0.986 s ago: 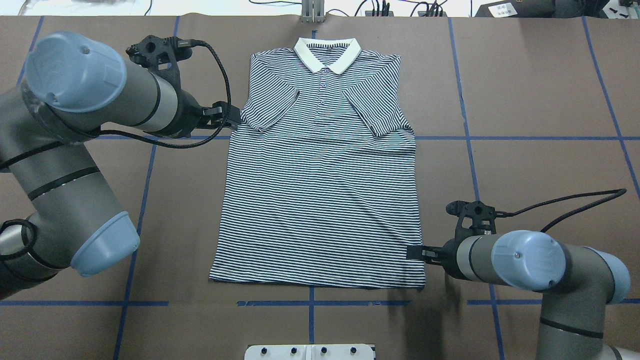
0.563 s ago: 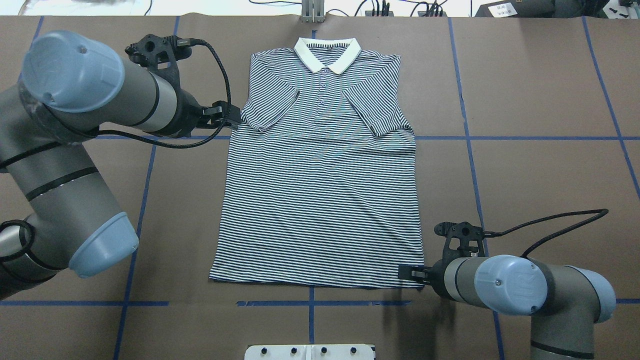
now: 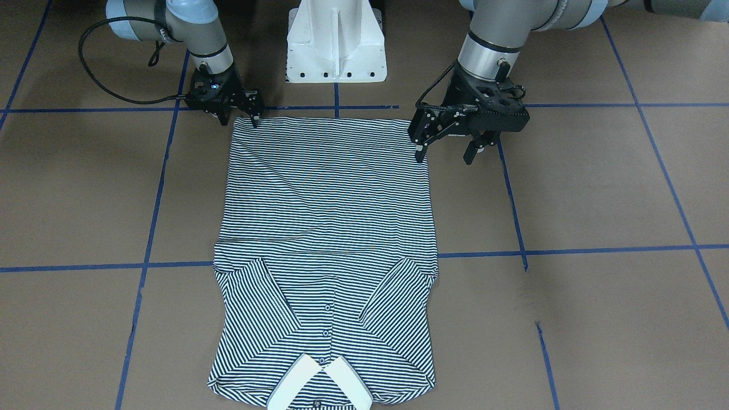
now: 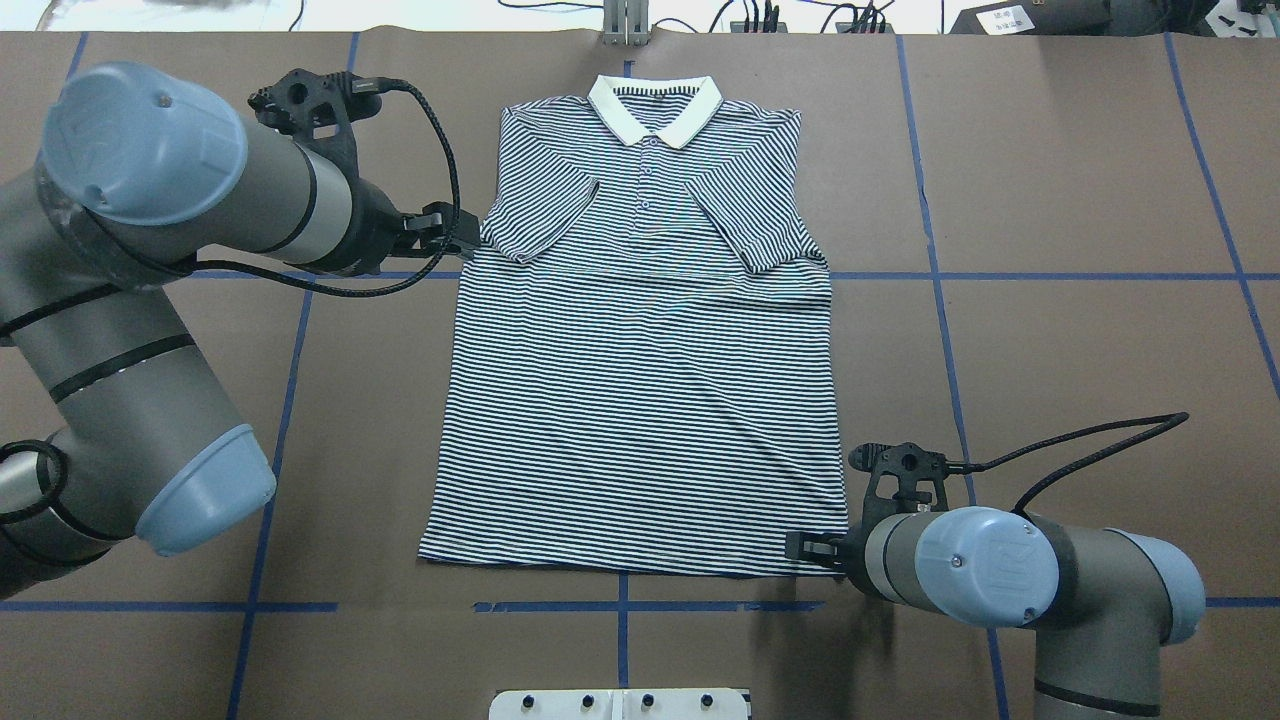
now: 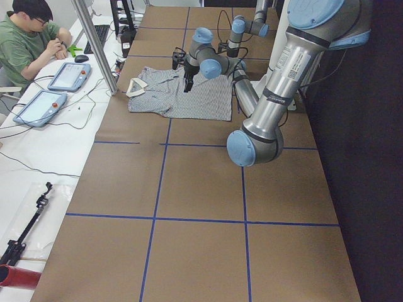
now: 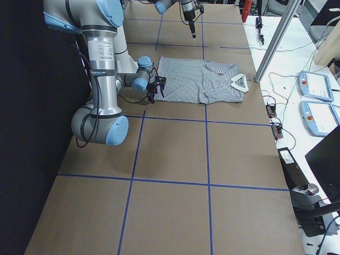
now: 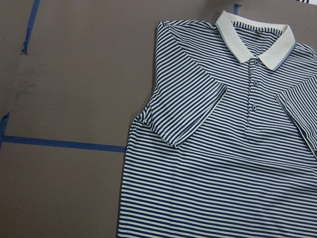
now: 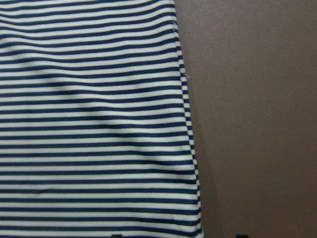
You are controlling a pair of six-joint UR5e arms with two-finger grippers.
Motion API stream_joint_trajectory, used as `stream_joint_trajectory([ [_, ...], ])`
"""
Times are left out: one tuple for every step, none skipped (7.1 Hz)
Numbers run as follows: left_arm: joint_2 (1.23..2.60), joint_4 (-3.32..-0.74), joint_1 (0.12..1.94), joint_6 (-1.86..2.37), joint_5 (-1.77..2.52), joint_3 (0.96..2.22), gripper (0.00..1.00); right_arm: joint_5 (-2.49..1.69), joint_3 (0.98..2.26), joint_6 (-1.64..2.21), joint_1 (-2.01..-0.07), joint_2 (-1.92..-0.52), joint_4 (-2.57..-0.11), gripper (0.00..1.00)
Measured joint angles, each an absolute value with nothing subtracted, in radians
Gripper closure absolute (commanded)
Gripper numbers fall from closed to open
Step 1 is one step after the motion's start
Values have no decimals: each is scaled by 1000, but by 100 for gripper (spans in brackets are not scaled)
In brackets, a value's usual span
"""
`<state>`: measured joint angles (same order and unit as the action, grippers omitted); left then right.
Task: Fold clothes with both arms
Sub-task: 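Grasp both hem corners with the left and right grippers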
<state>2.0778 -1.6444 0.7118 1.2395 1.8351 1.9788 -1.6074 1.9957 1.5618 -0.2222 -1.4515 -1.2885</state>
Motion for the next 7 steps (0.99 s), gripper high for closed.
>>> stream_joint_trajectory([
  [2078, -1644, 712, 1239, 1835, 1979, 0, -1608, 1992, 1559, -222, -1450, -1291, 70],
  [2077, -1644, 712, 1239, 1834, 1979, 0, -1609, 1988, 1556, -223, -1450, -1292, 100],
  [2077, -1644, 712, 1239, 1834, 1979, 0, -1609, 1987, 1554, -224, -1451, -1292, 100],
  [2077, -1644, 712, 1239, 1833, 1979, 0, -1607, 1987, 1553, -224, -1451, -1292, 100],
  [2077, -1644, 712, 1240, 1833, 1979, 0, -1606, 1988, 1552, -226, -1452, -1292, 100],
  [2076, -1644, 712, 1240, 1833, 1979, 0, -1607, 1993, 1552, -228, -1451, -1292, 100],
  [2074, -1644, 712, 1240, 1833, 1978, 0, -1608, 1996, 1552, -229, -1450, -1292, 100],
])
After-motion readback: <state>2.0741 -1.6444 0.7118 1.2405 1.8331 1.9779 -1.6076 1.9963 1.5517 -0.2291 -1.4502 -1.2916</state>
